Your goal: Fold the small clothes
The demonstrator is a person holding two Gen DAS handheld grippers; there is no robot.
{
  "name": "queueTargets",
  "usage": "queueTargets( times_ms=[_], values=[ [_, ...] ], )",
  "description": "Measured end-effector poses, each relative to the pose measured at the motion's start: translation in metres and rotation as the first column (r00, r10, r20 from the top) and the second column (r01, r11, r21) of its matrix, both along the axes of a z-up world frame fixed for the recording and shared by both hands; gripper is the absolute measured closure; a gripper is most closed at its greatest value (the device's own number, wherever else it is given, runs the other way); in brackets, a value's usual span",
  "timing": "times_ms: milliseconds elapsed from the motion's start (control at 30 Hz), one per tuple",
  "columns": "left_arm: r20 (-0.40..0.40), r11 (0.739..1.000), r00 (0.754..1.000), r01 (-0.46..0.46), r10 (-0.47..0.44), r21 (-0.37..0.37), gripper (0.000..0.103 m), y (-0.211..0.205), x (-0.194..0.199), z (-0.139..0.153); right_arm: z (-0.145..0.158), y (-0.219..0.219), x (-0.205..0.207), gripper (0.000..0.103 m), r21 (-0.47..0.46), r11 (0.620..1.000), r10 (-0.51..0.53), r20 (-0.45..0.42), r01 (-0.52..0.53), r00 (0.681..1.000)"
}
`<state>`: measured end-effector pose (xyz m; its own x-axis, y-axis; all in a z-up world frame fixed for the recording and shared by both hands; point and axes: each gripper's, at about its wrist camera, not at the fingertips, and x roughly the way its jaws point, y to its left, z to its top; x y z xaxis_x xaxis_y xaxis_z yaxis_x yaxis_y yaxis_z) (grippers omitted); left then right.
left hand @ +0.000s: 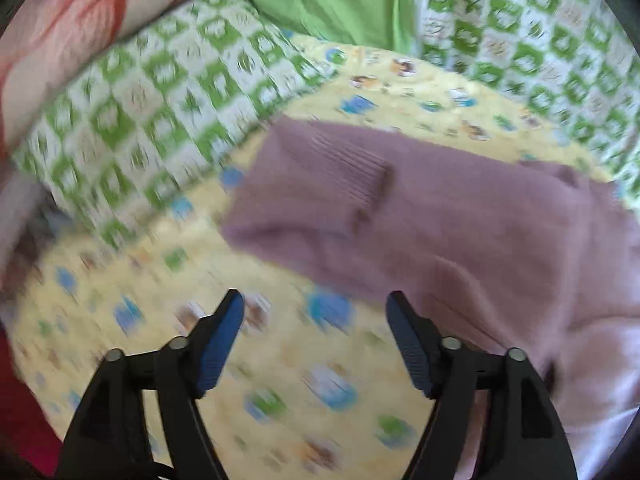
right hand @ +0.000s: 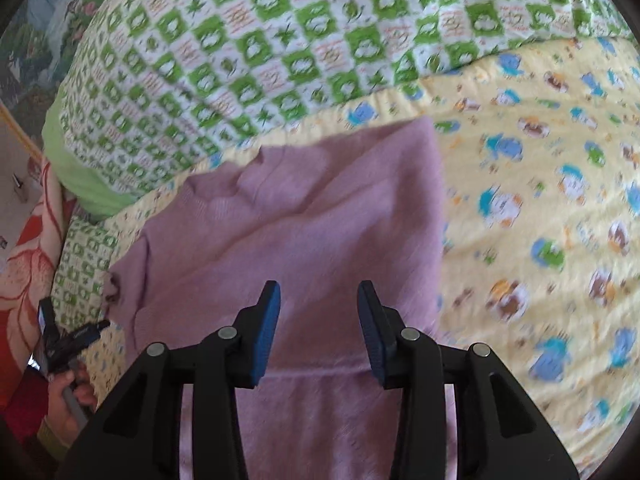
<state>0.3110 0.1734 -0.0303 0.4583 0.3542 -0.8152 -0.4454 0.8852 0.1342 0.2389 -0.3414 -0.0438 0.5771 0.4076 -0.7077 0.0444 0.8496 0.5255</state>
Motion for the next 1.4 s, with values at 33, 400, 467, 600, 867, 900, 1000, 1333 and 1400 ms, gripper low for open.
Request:
queueTargets(
  times_ms=[33, 400, 467, 600, 867, 900, 1000, 1333, 1400],
  values=[
    [-0.011, 0.999, 1.000, 0.011, -0.010, 0.046, 0.027, 0.003, 0.008, -0.002, -0.003, 0.004, 0.000, 0.062, 0.008, 1.000, 0.004, -0.009, -0.004, 1.000],
    [-0.111, 0.994, 0.991, 0.083, -0.076, 0.067, 0.094, 0.025, 0.064, -0.032, -0.010, 0.008, -0.002, 0.062, 0.032, 0.999, -0.020, -0.053, 0.022, 0.998],
    [-0.057, 0.995, 0.994, 0.098, -0.096, 0.027, 0.096, 0.020, 0.059, -0.018, -0.009, 0.006, -0.004, 0.062, 0.035, 0.999, -0.025, -0.049, 0.027, 0.998],
    [0.083, 0.972, 0.977, 0.203, -0.195, -0.115, 0.098, -0.013, 0.041, 0.025, -0.008, 0.005, -0.007, 0.062, 0.043, 0.998, -0.043, -0.045, 0.045, 0.998],
    [0.348, 0.753, 0.809, 0.577, -0.474, -0.316, 0.097, -0.191, 0.005, 0.101, -0.007, 0.017, -0.014, 0.062, 0.078, 0.996, -0.045, -0.044, 0.048, 0.998],
    [0.360, 0.702, 0.771, 0.632, -0.526, -0.328, 0.094, -0.222, 0.003, 0.100, -0.006, 0.020, -0.015, 0.062, 0.082, 0.996, -0.041, -0.041, 0.045, 0.998],
    [0.290, 0.647, 0.712, 0.702, -0.639, -0.299, 0.086, -0.283, -0.003, 0.081, -0.004, 0.025, -0.016, 0.062, 0.082, 0.996, -0.038, -0.040, 0.041, 0.998],
    [0.158, 0.755, 0.790, 0.613, -0.592, -0.233, 0.049, -0.216, -0.040, 0.038, -0.017, 0.030, -0.014, 0.049, 0.065, 0.998, -0.017, -0.090, 0.023, 0.996],
    [0.143, 0.828, 0.853, 0.522, -0.502, -0.207, 0.049, -0.177, -0.046, 0.032, -0.019, 0.033, -0.010, 0.049, 0.072, 0.997, -0.009, -0.088, 0.015, 0.996]
  ],
)
